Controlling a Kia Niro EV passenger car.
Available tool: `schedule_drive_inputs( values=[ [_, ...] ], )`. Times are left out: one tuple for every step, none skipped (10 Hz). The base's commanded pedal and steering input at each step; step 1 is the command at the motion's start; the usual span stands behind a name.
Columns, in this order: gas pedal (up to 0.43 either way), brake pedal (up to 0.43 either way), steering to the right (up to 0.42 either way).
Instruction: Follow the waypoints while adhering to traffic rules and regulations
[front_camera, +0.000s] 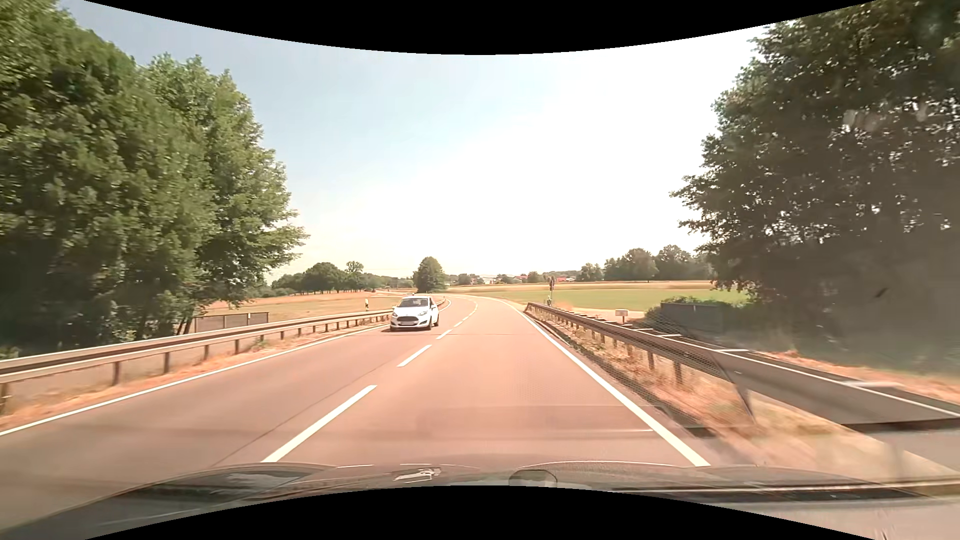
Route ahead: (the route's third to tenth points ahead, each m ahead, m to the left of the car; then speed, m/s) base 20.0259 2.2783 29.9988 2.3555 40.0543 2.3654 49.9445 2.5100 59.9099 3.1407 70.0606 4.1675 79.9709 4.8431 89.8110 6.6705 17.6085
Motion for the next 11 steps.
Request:
schedule_drive_inputs(
  values=[
    [0.138,0.0,-0.001],
    [0.138,0.0,-0.001],
    [0.138,0.0,-0.001],
    [0.138,0.0,-0.001],
    [0.138,0.0,-0.001],
    [0.138,0.0,-0.001],
    [0.138,0.0,-0.001],
    [0.138,0.0,-0.001],
    [0.138,0.0,-0.001],
    [0.138,0.0,-0.001],
    [0.138,0.0,-0.001]
  ],
)
